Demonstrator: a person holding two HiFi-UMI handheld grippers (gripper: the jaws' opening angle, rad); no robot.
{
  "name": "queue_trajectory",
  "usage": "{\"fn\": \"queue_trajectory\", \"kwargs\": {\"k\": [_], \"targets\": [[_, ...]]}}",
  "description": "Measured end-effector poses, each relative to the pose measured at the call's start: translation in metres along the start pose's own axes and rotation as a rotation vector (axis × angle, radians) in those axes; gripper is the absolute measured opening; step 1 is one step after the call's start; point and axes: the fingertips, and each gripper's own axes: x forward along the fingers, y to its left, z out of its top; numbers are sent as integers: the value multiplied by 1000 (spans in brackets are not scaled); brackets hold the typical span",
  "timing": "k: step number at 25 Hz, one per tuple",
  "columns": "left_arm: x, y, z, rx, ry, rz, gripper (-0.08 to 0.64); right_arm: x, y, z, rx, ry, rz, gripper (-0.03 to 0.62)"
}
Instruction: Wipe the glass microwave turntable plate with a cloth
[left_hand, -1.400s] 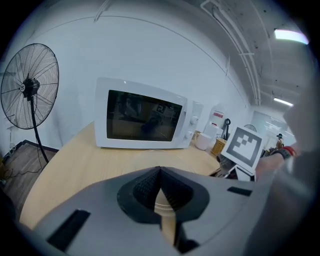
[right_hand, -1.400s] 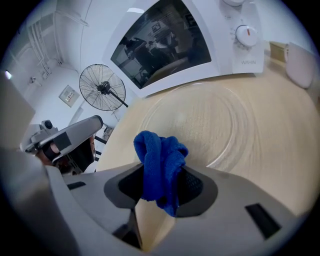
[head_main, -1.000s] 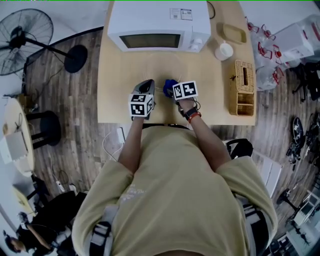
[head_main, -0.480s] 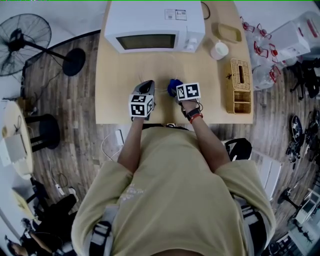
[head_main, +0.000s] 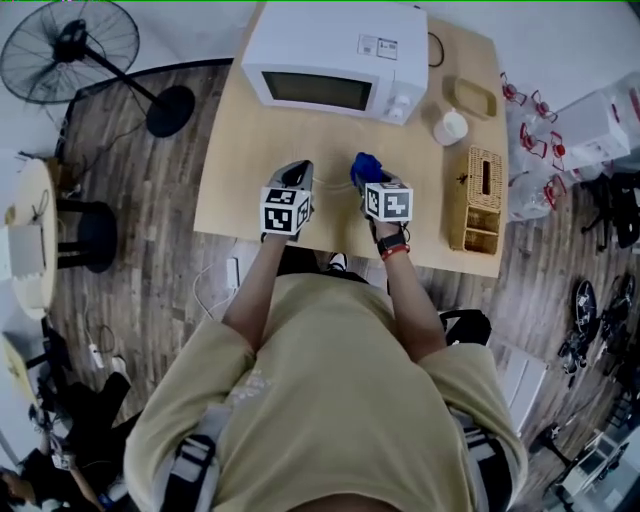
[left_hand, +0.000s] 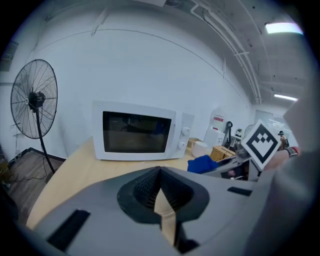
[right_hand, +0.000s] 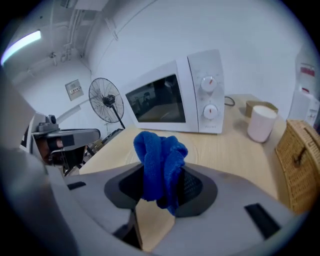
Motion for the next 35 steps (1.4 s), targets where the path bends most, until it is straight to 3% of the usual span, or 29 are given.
{"fn": "queue_trajectory", "kwargs": {"k": [6, 12, 23, 28, 35], "targets": [[-29, 2, 49, 17, -108, 29, 12, -45, 15, 52, -10, -187, -3, 166], [-56, 7, 90, 101, -190, 34, 12, -84, 33, 97, -35, -338, -56, 167], [-99, 35, 130, 138, -303, 11, 12, -112, 89, 137, -97, -514, -116, 166], [-112, 48, 143, 176, -333, 13, 12, -127, 108, 155, -164, -575, -210, 163], [-118, 52, 145, 199, -359, -19, 12, -127, 120, 160, -109, -611, -218, 161]]}}
